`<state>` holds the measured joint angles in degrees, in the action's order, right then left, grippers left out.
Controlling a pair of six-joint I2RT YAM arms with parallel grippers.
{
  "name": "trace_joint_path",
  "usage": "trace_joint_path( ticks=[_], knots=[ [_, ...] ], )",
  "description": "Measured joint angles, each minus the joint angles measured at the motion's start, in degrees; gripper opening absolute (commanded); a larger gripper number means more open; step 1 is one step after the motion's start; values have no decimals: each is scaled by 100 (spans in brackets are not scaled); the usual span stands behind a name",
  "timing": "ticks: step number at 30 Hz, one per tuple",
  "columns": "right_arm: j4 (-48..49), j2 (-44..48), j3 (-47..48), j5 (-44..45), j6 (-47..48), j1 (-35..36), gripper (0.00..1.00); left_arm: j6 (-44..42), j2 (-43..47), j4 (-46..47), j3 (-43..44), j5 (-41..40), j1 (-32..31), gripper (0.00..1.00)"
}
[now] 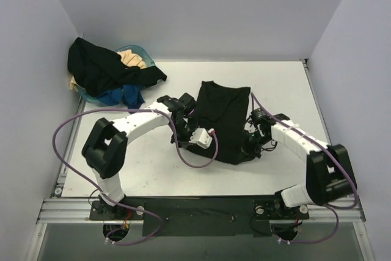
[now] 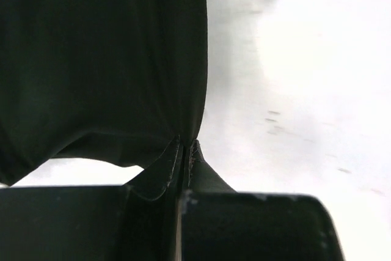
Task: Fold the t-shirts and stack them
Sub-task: Fold the long partially folded tshirt into a neat square
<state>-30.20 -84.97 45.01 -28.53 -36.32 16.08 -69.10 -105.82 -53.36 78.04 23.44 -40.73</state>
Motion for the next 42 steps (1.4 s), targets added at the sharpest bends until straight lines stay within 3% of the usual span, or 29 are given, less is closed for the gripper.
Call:
trace_joint_path(
  ticks=[6,12,16,23,35,42],
  knots=[
    [-1309,1513,-68,-345,-116,1001,0,271,1139,-1534,13,461,-345,0],
    [-2361,2190,343,-732,-310,1075,0,953,1718,-2129,487,741,-546,0],
    [-2688,1552,1069,-859,66,450,0,1497,1399,-2319,1274,748,-225,0],
    [-2369,-125,2559,-789,793,-782,0,2197,-264,-2262,3259,616,715,0],
    [-1541,-2247,3917,-667,741,-1427,0,2804,-2446,-2052,5276,17,898,0],
    [-1213,-2927,4354,-621,498,-1493,0,3143,-2922,-1449,5359,-348,949,0]
  ],
)
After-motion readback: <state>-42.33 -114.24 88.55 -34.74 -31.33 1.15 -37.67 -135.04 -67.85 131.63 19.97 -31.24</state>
